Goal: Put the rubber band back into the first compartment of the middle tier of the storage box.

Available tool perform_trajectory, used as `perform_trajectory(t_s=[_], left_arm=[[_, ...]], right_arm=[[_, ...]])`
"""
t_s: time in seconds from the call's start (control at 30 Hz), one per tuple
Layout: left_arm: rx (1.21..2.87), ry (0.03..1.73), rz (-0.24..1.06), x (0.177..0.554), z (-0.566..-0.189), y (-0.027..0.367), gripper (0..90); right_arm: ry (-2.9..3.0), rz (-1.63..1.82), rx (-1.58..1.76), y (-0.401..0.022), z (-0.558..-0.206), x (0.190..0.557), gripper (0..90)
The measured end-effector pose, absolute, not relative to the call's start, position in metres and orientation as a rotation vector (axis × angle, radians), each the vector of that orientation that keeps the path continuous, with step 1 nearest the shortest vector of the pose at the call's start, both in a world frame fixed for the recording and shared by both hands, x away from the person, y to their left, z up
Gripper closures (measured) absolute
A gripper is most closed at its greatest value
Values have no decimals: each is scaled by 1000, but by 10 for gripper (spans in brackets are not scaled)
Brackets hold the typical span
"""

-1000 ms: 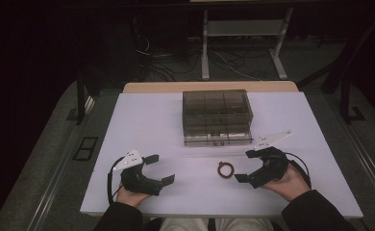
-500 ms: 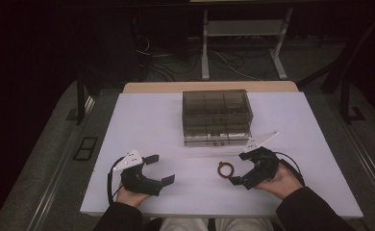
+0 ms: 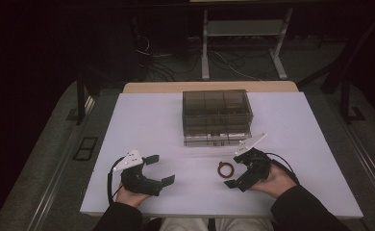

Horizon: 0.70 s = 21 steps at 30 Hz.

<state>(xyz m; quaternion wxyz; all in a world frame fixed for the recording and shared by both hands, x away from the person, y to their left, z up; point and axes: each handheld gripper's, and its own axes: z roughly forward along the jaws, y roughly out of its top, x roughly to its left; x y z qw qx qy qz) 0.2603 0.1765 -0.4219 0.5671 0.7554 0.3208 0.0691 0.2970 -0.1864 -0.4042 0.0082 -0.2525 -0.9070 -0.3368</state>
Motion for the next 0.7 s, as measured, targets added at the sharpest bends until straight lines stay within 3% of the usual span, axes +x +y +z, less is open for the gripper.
perform_trajectory(t_s=[0.7], left_arm=[[1779,751,158,260,-422,176,0]], right_arm=[[-2888,-941,-643,-168,-425,304,23]])
